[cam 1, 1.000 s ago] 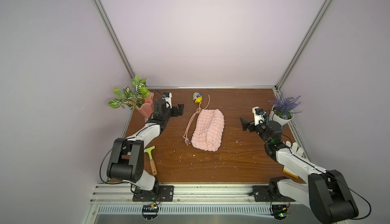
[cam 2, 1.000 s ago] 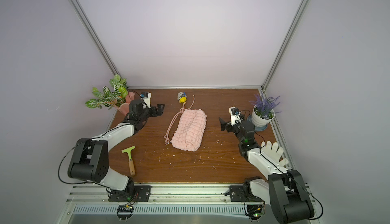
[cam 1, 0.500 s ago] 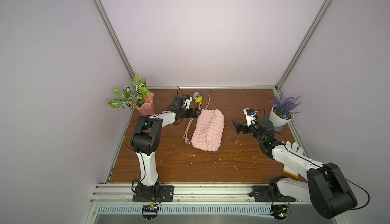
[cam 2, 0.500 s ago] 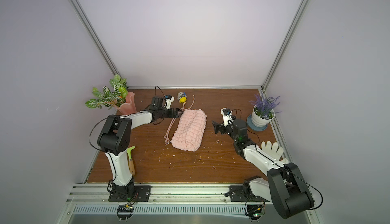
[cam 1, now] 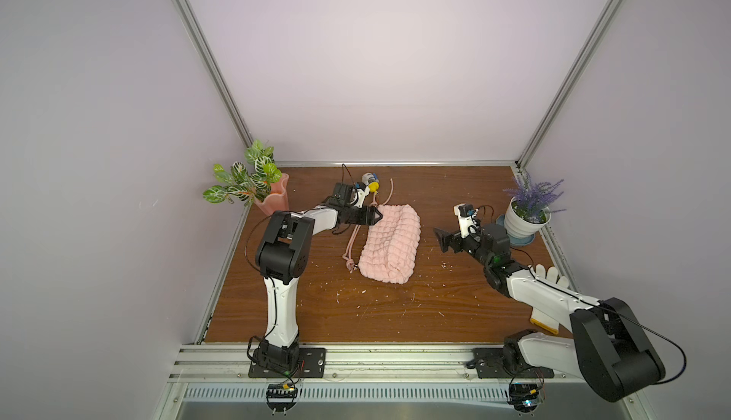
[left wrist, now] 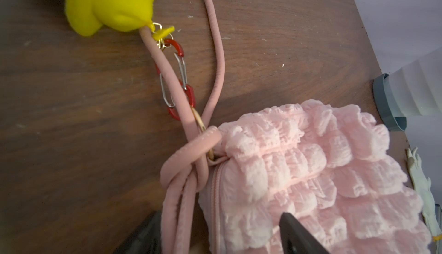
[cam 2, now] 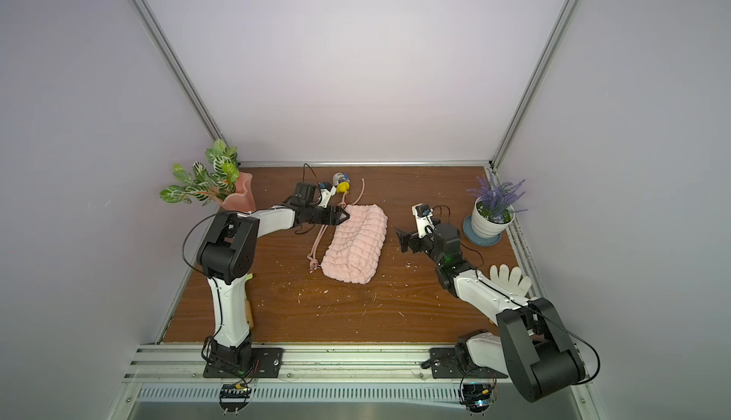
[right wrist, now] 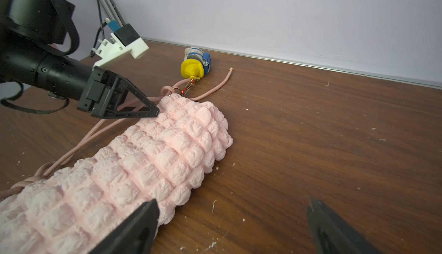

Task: Remove the decoration from the bag
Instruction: Pick up the bag from the center of the board.

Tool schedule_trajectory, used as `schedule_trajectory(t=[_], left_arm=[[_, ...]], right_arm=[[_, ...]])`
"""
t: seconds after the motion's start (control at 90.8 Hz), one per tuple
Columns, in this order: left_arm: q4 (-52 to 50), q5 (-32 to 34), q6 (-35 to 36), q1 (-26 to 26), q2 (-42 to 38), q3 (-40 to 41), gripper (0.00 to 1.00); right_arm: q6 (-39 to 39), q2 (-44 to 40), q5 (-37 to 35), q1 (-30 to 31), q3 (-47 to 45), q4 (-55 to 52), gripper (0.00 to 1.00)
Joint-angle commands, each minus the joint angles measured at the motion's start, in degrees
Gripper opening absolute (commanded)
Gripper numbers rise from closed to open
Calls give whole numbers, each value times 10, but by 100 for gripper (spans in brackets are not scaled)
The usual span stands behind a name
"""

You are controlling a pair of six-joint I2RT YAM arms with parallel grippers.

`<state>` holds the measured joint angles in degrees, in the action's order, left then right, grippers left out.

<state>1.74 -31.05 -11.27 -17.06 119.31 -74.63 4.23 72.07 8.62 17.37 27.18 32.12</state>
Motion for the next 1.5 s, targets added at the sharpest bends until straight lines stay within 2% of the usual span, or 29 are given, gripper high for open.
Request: schedule_trajectory(t=[0.0,0.088,0.187,0.33,0.462,0.539,0.683,0.892,1.156,1.321,1.486], left_arm=[[-23,-12,-3,-17,17,-12,68],[-23,-14,-6,-21,22,-15,56],[-25,-13,-5,-25,25,-22,51],[-29,-11,-5,-26,29,-26,26],[-34,-2,4,-26,18,-27,8],[-43,5,15,-26,7,-32,2],[-89,33,63,-26,-22,-57,0],[-197,86,194,-26,-68,-116,0],[-264,157,378,-26,-137,-158,0],[-285,270,501,-21,-158,-195,0],[-280,334,553,-29,-170,-205,0]], right_arm=[[11,1,5,4,16,23,100],[13,3,5,5,14,27,100],[15,5,6,6,12,32,100],[14,11,6,7,17,34,100],[13,17,6,8,23,36,100],[13,21,5,8,29,38,100],[14,28,1,8,49,47,99],[11,41,21,7,79,82,100],[9,83,132,2,137,108,100],[15,100,159,2,148,124,100],[-1,102,156,3,152,122,100]])
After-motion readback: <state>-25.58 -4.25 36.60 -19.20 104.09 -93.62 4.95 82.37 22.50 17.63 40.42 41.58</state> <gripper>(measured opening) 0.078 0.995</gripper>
